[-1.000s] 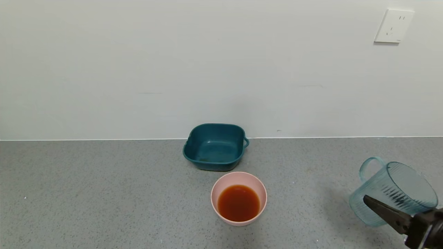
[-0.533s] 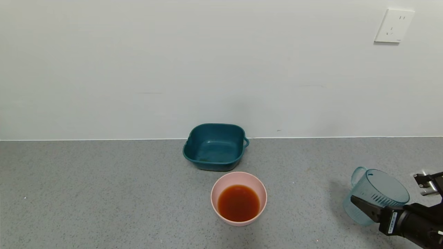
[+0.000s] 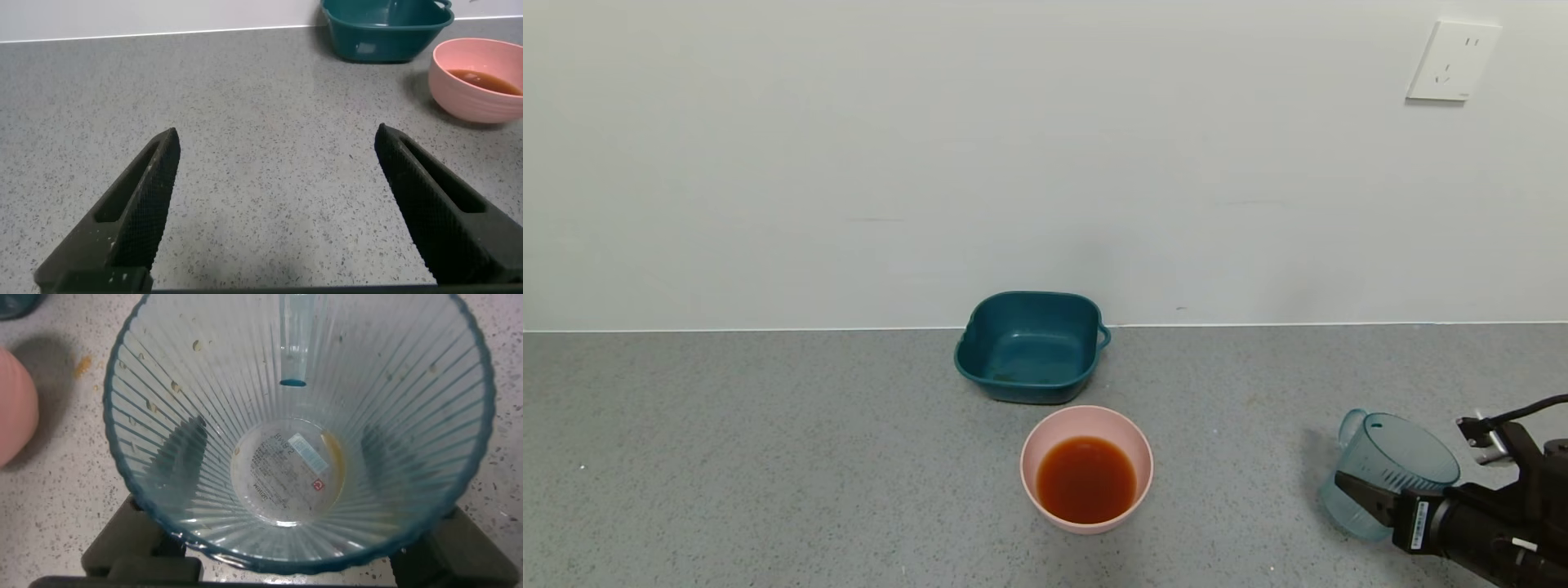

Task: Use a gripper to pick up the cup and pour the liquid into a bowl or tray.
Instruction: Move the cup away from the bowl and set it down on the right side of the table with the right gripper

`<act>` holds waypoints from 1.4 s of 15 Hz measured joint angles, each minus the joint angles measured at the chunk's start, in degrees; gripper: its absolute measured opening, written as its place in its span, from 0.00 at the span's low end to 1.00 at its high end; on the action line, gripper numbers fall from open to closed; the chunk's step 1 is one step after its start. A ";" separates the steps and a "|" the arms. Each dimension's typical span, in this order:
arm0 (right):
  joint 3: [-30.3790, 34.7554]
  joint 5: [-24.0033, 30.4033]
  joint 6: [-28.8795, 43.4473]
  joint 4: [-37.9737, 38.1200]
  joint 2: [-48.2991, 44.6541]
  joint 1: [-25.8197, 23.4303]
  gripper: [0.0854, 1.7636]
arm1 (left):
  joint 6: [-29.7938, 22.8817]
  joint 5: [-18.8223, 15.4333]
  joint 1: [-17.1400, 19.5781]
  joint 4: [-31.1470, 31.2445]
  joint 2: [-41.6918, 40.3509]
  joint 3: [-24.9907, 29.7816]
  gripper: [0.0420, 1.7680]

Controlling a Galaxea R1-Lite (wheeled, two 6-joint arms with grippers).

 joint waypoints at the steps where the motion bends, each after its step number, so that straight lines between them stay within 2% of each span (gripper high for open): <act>1: 0.13 0.00 -0.06 -0.83 0.74 0.00 0.74 | 0.00 0.00 0.00 0.00 0.00 0.00 0.97; 21: 1.12 -0.02 -1.29 -1.40 4.11 0.07 0.74 | 0.00 0.00 0.00 0.00 0.00 0.00 0.97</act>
